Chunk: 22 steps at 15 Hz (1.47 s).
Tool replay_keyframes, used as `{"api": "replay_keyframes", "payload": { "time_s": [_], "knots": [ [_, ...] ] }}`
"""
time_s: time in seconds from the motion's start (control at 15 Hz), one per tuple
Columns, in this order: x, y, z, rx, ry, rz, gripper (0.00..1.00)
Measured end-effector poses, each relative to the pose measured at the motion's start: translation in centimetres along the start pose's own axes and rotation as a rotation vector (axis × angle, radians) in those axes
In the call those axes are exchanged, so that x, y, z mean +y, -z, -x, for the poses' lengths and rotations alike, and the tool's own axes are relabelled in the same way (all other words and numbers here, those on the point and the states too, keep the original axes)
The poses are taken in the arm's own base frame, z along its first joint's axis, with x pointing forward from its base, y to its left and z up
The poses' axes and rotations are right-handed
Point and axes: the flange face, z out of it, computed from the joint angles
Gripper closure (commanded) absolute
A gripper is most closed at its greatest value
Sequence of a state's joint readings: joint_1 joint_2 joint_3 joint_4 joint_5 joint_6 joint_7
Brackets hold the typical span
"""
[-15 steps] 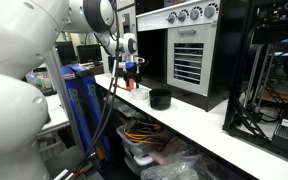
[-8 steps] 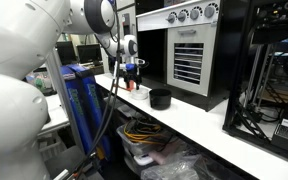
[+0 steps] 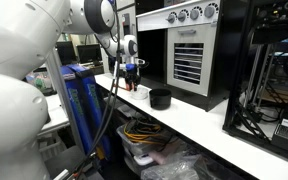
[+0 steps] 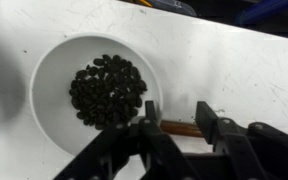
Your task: Pour the contents in the white bowl into the black mug
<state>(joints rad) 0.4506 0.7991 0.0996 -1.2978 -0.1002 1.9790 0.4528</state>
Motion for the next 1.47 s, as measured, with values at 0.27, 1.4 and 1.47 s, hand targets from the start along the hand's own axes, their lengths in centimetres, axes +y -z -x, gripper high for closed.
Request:
{"api": "replay_keyframes", "payload": {
  "time_s": [0.27,1.4,1.47],
  "knots": [
    [-0.1,-0.1,-0.1,0.015,-0.002,-0.008,1.0],
    [-0.9,1.9,0.6,0.055,-0.009,-0.024,0.99],
    [-1.0,2.3,0.9,0.058,-0.009,-0.024,0.99]
  ]
}}
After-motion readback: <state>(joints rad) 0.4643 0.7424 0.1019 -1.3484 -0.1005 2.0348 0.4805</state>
